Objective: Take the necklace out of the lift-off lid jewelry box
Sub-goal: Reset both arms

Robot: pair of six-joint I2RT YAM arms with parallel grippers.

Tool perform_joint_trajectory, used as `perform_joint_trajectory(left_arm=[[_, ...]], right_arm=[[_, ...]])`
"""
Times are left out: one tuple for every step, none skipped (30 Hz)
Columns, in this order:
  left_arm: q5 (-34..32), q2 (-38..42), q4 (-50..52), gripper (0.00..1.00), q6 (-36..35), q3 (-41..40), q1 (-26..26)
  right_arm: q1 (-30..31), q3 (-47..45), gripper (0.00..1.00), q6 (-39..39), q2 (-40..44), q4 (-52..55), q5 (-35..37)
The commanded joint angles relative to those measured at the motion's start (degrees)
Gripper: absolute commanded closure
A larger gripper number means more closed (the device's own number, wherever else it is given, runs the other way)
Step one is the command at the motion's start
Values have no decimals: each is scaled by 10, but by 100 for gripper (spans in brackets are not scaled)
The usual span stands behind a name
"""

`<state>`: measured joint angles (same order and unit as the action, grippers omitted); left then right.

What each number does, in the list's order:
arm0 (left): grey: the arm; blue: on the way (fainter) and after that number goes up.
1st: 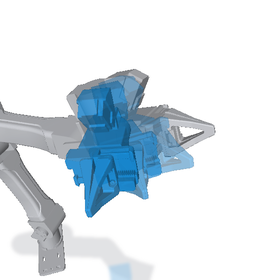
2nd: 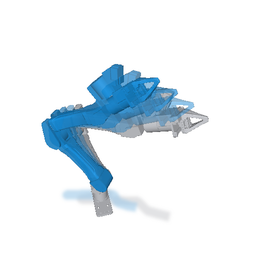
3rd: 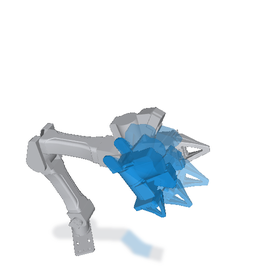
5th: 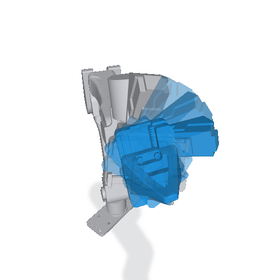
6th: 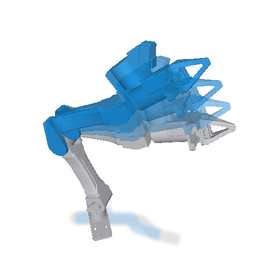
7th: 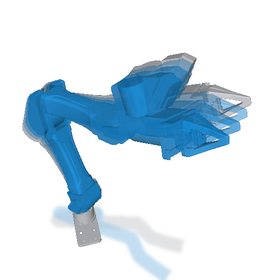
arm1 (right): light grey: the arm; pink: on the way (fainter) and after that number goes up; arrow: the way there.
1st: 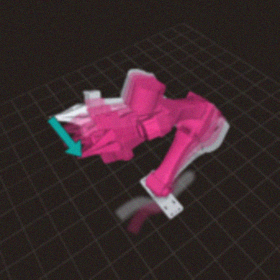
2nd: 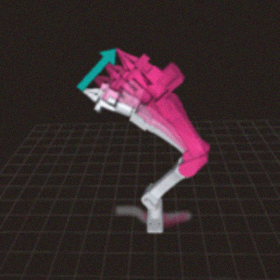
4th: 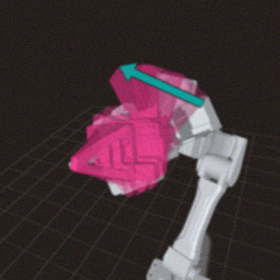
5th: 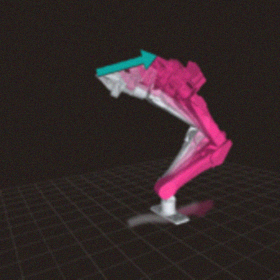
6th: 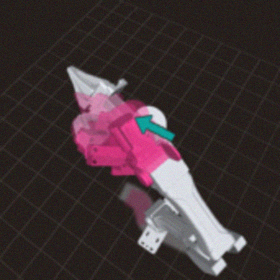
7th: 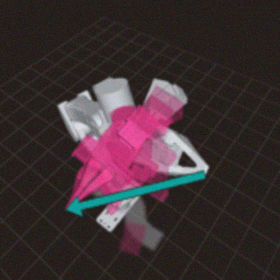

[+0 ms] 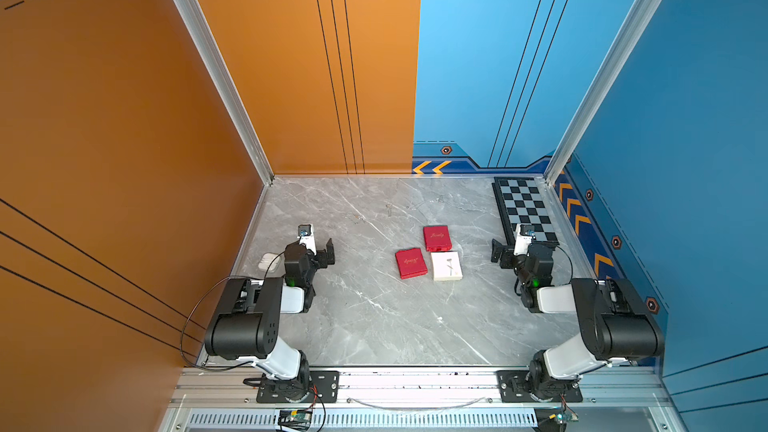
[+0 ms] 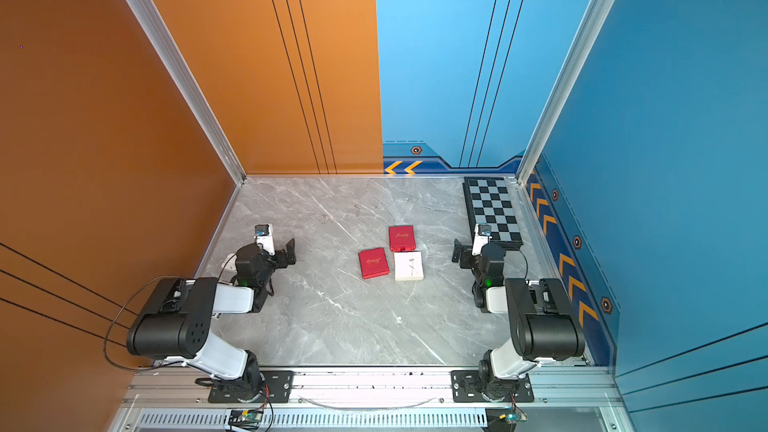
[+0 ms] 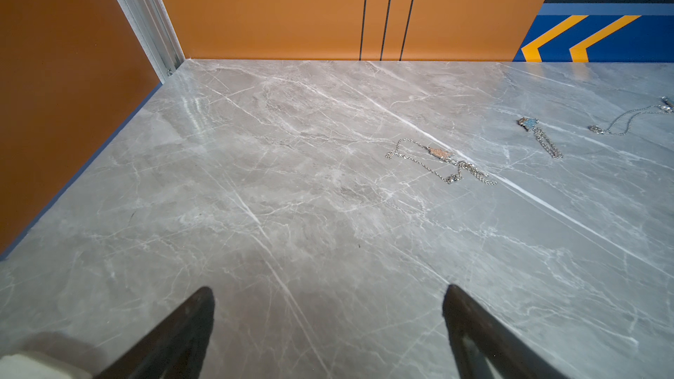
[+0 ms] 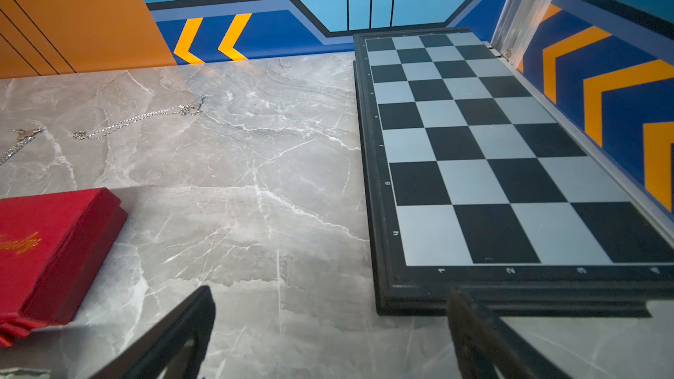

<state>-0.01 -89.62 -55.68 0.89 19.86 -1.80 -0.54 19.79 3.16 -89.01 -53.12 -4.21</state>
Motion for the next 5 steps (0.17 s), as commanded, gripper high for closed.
perform_joint_trajectory(left_arm=[[-15, 2, 8, 2, 3, 7, 5], [-15, 2, 7, 2, 3, 8, 5], [-15, 2, 7, 2, 3, 8, 5], [-15, 2, 7, 2, 3, 8, 5], [-15, 2, 8, 2, 3, 7, 5]], right_arm=[[5, 13, 0, -11, 3, 2, 15], [5, 11, 0, -11, 3, 2, 16], [5, 11, 0, -11, 3, 0, 16], [5, 9, 0, -11, 4, -4, 17], [5, 8, 0, -11, 4, -5, 19]])
